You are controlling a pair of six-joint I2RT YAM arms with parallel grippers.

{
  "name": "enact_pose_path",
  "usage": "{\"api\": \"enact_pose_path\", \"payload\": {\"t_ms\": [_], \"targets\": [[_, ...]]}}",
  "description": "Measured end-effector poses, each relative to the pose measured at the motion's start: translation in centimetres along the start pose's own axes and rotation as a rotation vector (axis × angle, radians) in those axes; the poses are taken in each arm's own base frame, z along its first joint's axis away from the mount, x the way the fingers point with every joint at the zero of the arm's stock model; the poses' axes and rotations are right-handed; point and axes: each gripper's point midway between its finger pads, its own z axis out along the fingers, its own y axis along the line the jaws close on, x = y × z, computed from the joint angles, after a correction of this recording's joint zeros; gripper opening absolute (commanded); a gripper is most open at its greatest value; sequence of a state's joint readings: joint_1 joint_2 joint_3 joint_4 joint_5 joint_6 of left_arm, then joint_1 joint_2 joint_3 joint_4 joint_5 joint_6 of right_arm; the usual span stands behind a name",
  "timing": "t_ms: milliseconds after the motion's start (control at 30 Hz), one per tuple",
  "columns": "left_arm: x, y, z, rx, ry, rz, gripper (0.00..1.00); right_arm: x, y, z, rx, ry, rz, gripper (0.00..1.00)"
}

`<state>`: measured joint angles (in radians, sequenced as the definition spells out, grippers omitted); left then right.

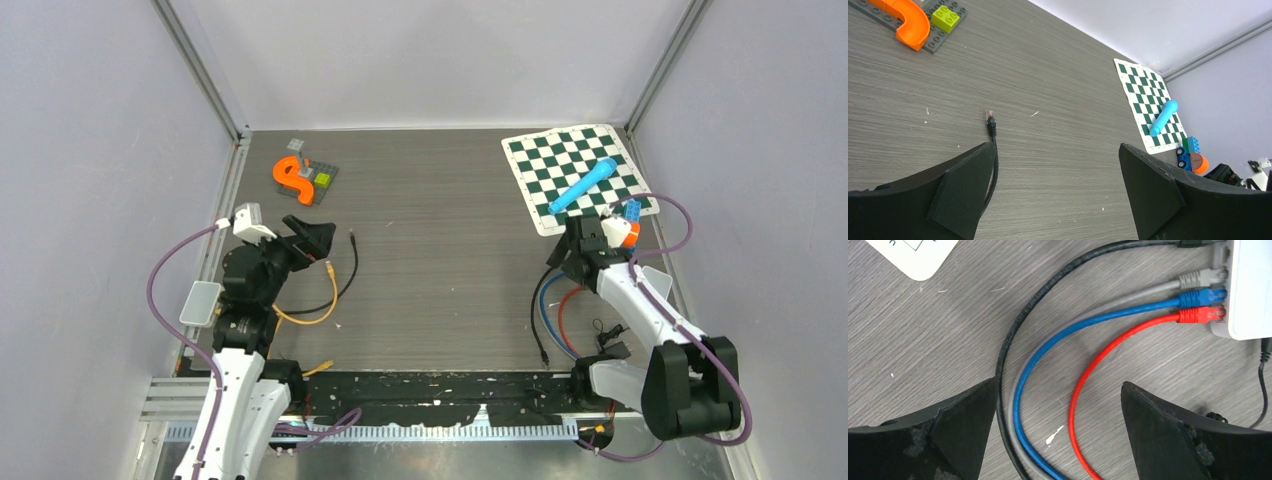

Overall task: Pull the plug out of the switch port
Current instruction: Move the switch port to the center of the board.

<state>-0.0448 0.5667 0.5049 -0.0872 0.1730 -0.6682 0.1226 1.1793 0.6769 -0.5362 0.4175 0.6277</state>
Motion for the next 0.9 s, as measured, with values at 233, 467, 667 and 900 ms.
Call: {"api": "enact_pose_path", "payload": {"t_ms": [233,467,667,900], "targets": [[0.0,0.2,0.0,-0.003,0.002,0.019,0.99,0.6,1.2,1.5,-0.027,0.047,-0.075,0.94],[0.0,0.3,0.0,-0.009,-0.001,0.039,0.99,1.6,2.3,2.7,-0.071,0.092,-0.129,0.94],[-0.1,0.6,-0.5,-0.024,-0.012,0.055,0.99,2.5,4.3,3.1,-0.174,0.131,-0.157,0.94],[-0.5,0.8,-1.1,-0.038,-0.034,0.075,0.99,3.1,5.8,3.3,-0.257,0.153,-0.184,0.89]]}}
